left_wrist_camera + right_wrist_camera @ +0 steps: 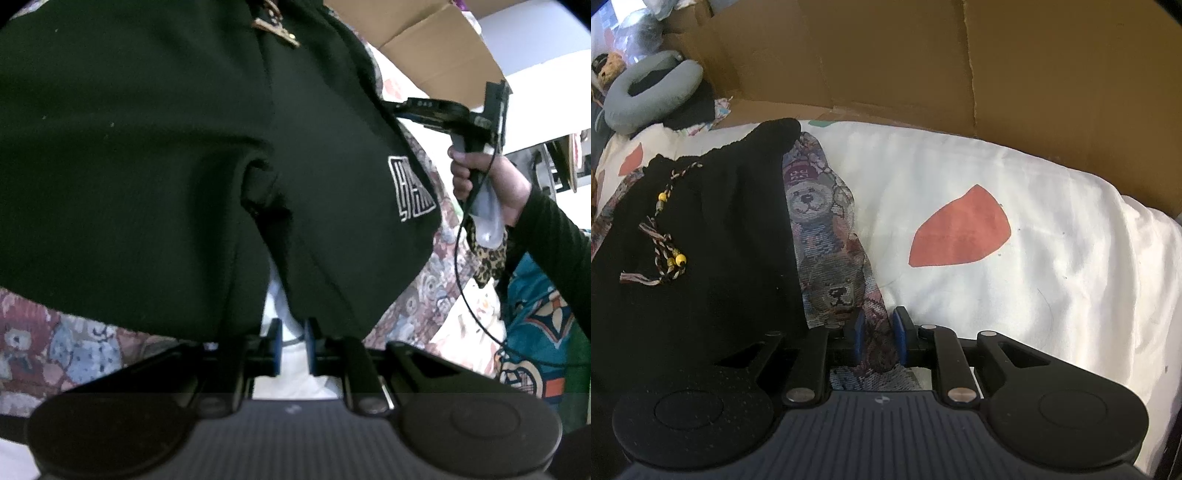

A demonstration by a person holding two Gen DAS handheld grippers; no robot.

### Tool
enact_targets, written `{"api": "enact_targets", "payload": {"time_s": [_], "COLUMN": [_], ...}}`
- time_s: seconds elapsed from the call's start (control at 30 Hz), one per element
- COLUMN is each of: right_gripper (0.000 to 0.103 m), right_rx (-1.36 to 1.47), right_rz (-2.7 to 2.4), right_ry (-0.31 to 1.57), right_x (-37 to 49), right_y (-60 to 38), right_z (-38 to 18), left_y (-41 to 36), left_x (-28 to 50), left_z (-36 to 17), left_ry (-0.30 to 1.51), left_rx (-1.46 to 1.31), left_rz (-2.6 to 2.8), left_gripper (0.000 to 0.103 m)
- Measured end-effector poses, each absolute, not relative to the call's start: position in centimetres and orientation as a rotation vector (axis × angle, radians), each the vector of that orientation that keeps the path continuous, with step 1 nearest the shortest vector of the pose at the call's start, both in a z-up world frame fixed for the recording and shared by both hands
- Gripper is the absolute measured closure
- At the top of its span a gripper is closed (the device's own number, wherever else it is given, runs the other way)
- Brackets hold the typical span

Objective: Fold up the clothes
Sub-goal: 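Lower the held shorts with the left tool, laying them over onto the duvet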

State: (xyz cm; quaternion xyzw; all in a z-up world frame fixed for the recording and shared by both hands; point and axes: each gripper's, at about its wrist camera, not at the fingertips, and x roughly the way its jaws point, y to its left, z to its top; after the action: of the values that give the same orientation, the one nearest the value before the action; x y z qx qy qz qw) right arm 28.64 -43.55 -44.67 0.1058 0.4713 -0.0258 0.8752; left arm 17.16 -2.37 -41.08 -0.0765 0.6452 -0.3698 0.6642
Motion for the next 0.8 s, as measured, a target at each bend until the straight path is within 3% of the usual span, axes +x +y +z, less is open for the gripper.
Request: {"api": "enact_targets", "payload": {"time_s": [0.1,0.17,0.47,0.63,0.8], "right_gripper": [0.101,0.103,0.103,0.103,0.099], "right_rx": [0.156,0.124,-0.025,-0.101,0.025], "right_rz": [-0.032,-0.034,-0.127,-0.162,-0.154], "right_ry": [0.991,0.992,0.955,1.017,0.985], "right_x": [28.8,28.8,28.7,29.2,29.7], "right_y": [-43.0,-42.7,-43.2,-42.3,-43.5], "right_z": [-44.4,-44.0,-41.7,-43.5,-42.7], "left_y": [-2.5,-2.5,-0.6,1.2,3.3], "left_x": [17.4,17.7,19.7,20.9,23.1], "left_z": [-40.3,-39.7,-38.2,-38.0,-37.4], "left_ry": [1.432,1.404,1.333,1.303,1.247], "left_rx": [-0.172,-0.174,-0.201,-0.199,-0.169], "left_rz": [-0.853,-0.862,-0.8,-0.728,-0.649], "left_gripper": [0.091,0.091,0.091,0.091,0.09]}}
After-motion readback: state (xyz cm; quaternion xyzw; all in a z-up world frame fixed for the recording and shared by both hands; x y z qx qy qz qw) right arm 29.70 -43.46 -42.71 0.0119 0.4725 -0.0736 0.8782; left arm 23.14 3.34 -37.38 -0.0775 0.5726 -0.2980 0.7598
